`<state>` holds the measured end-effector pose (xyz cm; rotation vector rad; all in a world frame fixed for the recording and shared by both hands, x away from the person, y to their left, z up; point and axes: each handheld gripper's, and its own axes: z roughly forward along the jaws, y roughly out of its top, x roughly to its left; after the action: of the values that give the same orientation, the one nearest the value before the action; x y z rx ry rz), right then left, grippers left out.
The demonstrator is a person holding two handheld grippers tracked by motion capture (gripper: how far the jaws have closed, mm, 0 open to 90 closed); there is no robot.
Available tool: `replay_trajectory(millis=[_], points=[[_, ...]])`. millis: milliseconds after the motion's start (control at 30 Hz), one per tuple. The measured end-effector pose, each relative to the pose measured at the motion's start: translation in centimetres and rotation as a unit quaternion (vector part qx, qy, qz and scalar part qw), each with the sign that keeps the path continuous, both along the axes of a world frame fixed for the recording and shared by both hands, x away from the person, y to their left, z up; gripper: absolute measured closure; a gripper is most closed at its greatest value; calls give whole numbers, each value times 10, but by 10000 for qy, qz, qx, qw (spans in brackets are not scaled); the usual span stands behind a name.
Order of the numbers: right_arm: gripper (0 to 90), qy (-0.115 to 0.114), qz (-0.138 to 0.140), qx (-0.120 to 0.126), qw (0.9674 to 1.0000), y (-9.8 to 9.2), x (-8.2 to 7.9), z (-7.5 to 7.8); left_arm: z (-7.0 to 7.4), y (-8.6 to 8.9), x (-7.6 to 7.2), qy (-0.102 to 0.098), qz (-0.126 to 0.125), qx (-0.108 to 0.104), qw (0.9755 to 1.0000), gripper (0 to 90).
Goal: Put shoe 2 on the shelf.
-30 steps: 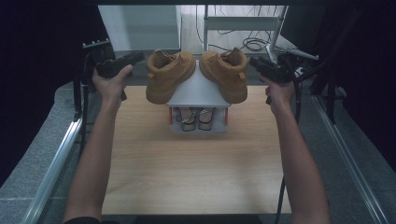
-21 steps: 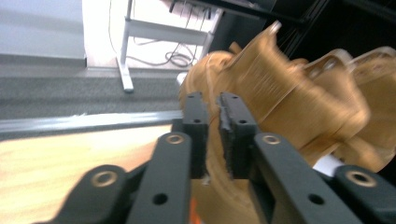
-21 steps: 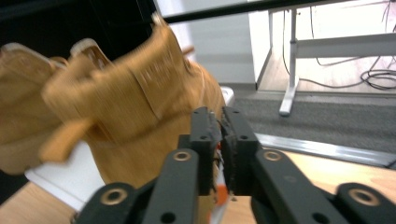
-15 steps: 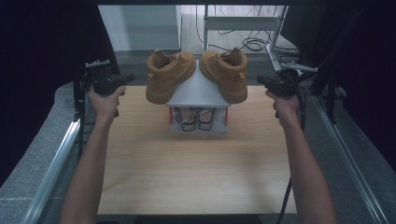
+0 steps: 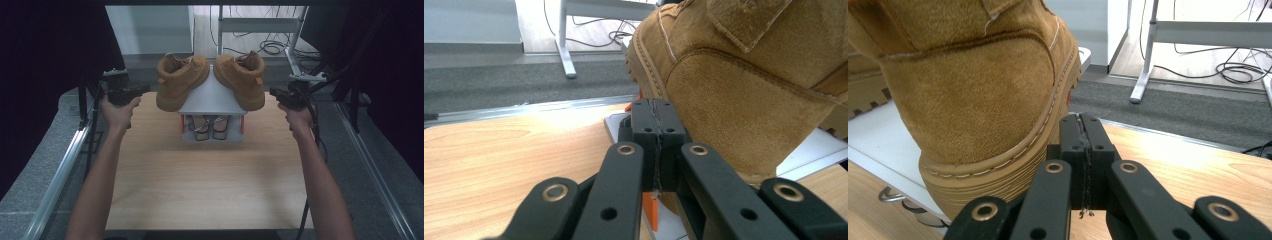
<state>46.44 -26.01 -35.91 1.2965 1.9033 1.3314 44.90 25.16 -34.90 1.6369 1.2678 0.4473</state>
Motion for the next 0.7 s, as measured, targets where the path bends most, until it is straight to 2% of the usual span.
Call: replay_trajectory(millis=[300, 400, 533, 700], points=[[893, 27, -9, -116, 9999, 5, 0, -5, -10, 2, 3, 141, 73, 92, 9998, 900], [893, 24, 27, -260, 9997, 9, 0, -7, -13, 2, 6, 205, 80, 85, 9997, 900], [893, 24, 22, -321, 9995, 13, 1, -9, -16, -2, 8, 207, 26, -23, 9998, 900], [894, -11, -39, -425, 9991, 18, 2, -9, -13, -12, 11, 220, -66, 34, 9997, 900]])
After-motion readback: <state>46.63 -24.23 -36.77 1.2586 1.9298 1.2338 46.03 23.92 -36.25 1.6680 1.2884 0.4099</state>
